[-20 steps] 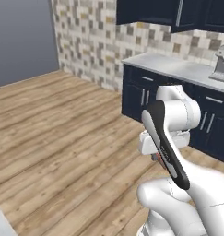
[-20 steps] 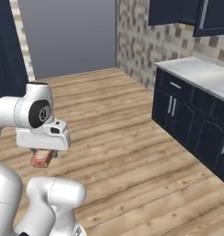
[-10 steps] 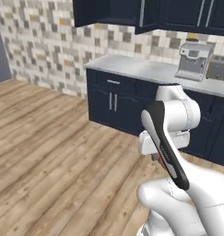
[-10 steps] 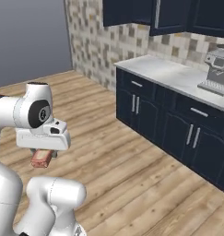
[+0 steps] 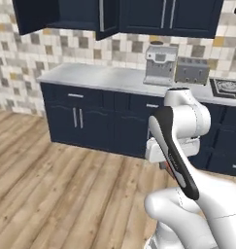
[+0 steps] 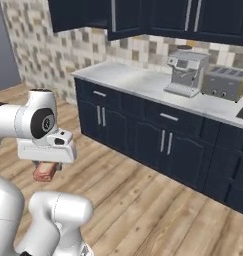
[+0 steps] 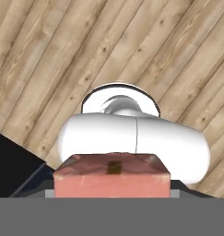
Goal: Pick up the bar soap and sponge from the sink, and place them back in the cabinet, and close the cabinet doors.
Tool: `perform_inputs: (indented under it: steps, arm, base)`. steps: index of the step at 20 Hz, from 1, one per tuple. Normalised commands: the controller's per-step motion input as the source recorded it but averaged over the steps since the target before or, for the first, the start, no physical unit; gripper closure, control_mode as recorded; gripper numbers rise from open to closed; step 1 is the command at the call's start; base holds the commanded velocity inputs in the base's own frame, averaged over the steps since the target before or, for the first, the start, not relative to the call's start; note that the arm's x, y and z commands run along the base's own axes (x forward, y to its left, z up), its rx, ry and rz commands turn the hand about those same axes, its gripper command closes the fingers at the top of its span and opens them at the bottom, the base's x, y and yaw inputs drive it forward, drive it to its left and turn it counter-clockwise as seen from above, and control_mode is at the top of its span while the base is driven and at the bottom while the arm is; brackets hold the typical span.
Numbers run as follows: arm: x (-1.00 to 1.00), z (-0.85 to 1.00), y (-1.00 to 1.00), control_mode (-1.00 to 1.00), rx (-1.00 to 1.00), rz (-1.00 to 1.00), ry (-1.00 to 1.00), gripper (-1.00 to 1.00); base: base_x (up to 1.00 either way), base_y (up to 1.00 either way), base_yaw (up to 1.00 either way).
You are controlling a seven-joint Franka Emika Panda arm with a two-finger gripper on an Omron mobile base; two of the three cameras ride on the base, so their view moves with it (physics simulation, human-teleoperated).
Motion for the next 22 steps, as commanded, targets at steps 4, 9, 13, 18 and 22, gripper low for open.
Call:
perform_inputs:
  steps: [4, 9, 13, 18, 22]
  arm:
    - [0.00, 0.00, 0.00, 1.00, 0.00, 0.00, 0.00, 1.00]
    - [0.00, 0.00, 0.00, 1.00, 0.00, 0.00, 0.00, 1.00]
    - [0.00, 0.00, 0.00, 1.00, 0.00, 0.00, 0.00, 1.00]
    - [0.00, 0.00, 0.00, 1.00, 0.00, 0.00, 0.00, 1.00]
    - [0.00, 0.00, 0.00, 1.00, 0.00, 0.00, 0.00, 1.00]
  base:
    - [0.61, 0.00, -0.47]
    - [0.61, 0.12, -0.47]
    - [0.37, 0.43, -0.45]
    - [0.31, 0.66, -0.41]
    - [0.31, 0.82, -0.38]
